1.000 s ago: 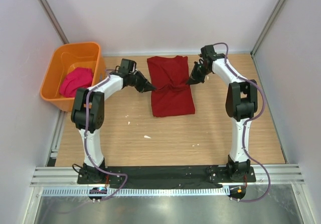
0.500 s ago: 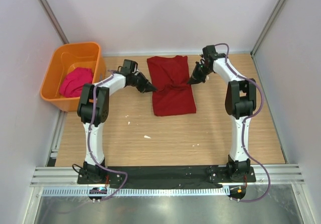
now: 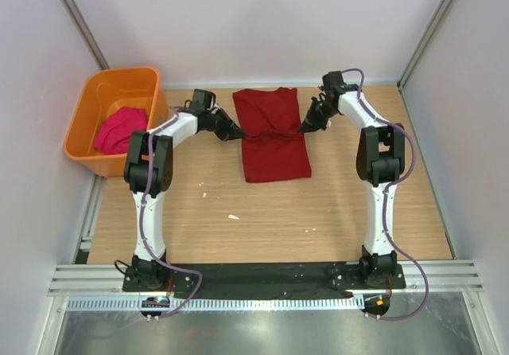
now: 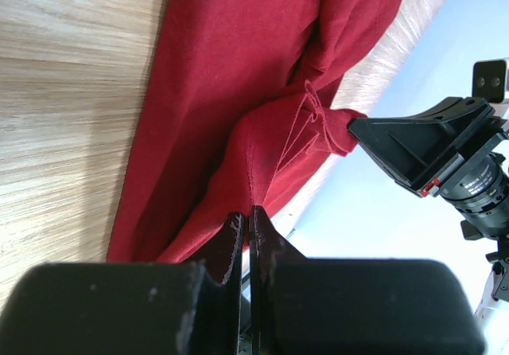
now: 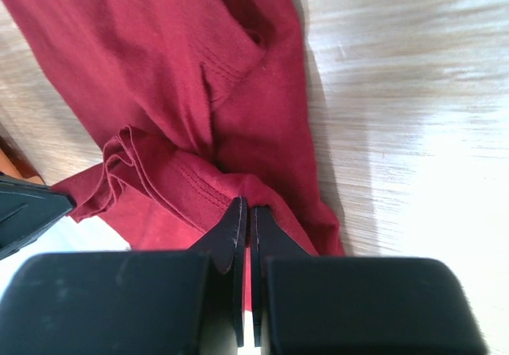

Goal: Fold and stack the t-shirts
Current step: Fold the tshirt

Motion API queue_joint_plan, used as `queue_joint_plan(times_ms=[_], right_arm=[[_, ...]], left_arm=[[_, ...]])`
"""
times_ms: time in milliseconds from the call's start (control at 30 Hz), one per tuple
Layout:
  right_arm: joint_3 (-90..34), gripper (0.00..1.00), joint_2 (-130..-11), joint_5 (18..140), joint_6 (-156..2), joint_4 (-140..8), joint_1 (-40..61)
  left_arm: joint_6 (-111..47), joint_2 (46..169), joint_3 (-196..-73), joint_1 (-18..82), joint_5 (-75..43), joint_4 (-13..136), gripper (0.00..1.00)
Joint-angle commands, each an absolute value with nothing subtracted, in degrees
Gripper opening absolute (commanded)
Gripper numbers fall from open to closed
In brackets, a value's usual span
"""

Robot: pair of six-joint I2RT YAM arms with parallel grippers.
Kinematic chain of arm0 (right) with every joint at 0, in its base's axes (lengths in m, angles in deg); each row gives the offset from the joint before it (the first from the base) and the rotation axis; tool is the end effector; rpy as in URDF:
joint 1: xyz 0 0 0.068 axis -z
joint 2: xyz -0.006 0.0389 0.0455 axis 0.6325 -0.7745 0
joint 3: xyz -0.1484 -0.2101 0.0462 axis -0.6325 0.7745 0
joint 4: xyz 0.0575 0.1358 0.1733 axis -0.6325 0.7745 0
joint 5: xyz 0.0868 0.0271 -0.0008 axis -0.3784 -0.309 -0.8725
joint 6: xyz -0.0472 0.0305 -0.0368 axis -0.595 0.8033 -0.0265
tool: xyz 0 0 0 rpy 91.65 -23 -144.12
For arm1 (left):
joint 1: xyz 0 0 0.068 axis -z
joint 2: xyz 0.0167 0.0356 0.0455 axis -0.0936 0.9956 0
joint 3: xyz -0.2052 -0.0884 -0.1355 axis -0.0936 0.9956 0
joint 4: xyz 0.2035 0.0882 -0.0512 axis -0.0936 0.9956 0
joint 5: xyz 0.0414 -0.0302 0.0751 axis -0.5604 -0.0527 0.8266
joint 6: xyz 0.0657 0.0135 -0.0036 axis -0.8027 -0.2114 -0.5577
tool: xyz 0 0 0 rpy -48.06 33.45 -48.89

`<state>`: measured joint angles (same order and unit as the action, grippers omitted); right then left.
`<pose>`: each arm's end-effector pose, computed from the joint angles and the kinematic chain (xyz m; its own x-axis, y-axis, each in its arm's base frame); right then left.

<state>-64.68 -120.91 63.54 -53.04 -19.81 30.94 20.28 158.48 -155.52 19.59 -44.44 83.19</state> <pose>0.4464 0.0865 0.1781 -0.9252 0.3396 -0.1694 0.2084 0.8277 0.5211 0.4265 -0.1412 0.1634 -0.8371 -0.5279 0.1438 -0.4340 0.4805 -0.7621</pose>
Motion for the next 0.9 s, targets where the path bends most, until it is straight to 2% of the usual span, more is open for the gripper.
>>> queue_joint_plan(times_ms=[0, 400, 533, 600, 633, 667, 767, 833, 867], right_arm=[[-68.3, 0.02, -120.0, 62.7, -52.2, -19.7, 31.5], [-69.7, 0.04, -121.9, 63.0, -52.3, -18.8, 32.5], [-71.0, 0.09, -123.8, 63.1, -52.4, -19.6, 32.6], [-72.9, 0.15, -125.6, 63.2, -52.4, -19.6, 32.9], [-73.9, 0.2, -126.2, 63.5, -52.4, -19.4, 33.2], [-75.0, 0.32, -126.8, 63.7, -52.6, -19.1, 33.3], [-81.4, 0.43, -129.0, 66.7, -54.6, -15.4, 33.8], [-85.9, 0.47, -128.8, 69.3, -56.5, -11.7, 34.0], [-86.2, 0.49, -128.2, 72.4, -58.3, -11.1, 34.0]], left_arm=[[19.5, 158.5, -158.0, 18.9, -45.9, 83.7, 0.0], [19.3, 160.6, -158.5, 18.3, -46.4, 84.1, 0.01], [18.3, 161.8, -159.8, 18.2, -45.8, 84.5, 0.15], [16.3, 162.8, -161.7, 18.2, -45.0, 86.9, 0.3], [15.1, 163.0, -164.7, 18.2, -43.0, 88.5, 0.42], [11.8, 163.4, -166.6, 18.2, -41.8, 92.6, 0.44], [5.9, 163.1, -174.7, 18.2, -34.1, 102.0, 0.5], [1.4, 160.6, -176.7, 18.3, -30.8, 104.4, 0.57], [0.5, 159.5, -176.5, 18.4, -29.6, 105.1, 0.58]])
